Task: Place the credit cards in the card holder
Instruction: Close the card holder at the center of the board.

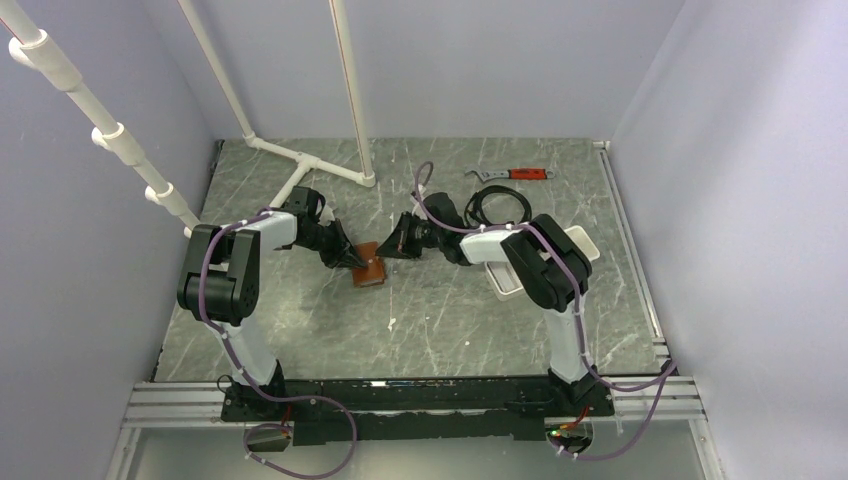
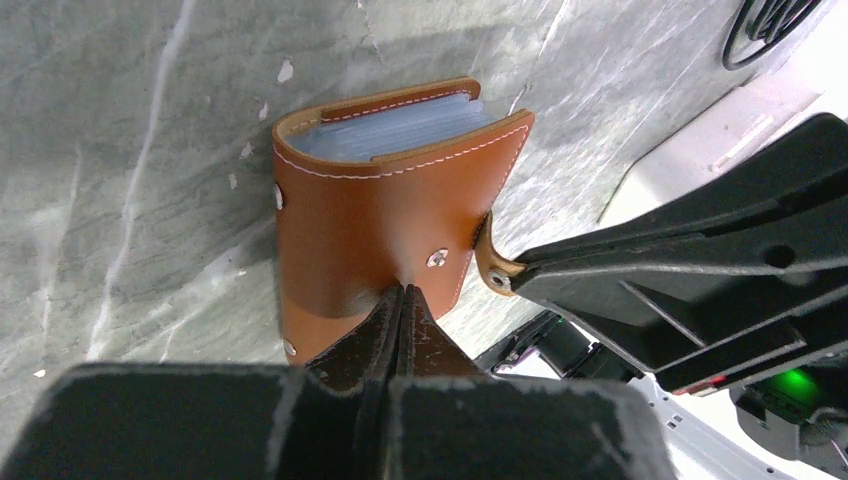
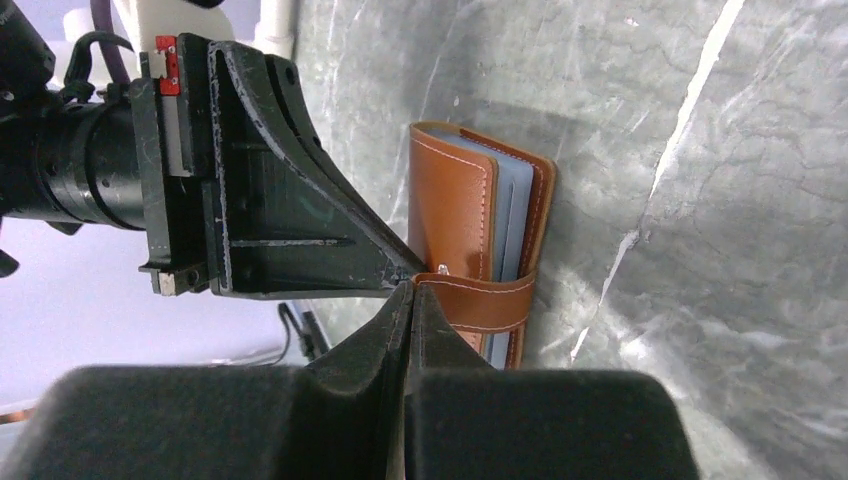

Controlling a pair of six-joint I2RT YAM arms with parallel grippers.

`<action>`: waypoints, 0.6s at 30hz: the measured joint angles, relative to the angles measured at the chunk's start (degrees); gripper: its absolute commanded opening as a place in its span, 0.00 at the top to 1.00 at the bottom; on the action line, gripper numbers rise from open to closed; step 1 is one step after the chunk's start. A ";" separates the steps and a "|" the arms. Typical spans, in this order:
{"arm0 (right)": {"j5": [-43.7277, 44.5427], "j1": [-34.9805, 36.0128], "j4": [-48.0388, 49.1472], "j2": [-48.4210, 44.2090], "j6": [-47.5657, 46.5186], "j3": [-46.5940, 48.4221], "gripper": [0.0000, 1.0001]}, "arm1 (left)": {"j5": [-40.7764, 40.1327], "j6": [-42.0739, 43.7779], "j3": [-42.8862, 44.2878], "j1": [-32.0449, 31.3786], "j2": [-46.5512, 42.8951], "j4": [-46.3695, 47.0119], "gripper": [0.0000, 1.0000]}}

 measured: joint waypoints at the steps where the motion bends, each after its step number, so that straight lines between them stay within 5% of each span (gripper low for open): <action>1: -0.68 0.04 1.55 0.46 1.40 -0.35 1.00 | 0.00 0.00 0.00 0.02 0.00 -0.04 0.99; 7: -3.23 -0.31 8.48 3.08 7.76 -1.81 1.00 | 0.00 0.37 0.04 0.04 -0.20 -0.28 0.83; 18: -5.33 -0.20 13.11 5.46 10.58 -1.90 1.00 | -0.61 2.60 0.98 2.91 -0.63 -3.85 0.90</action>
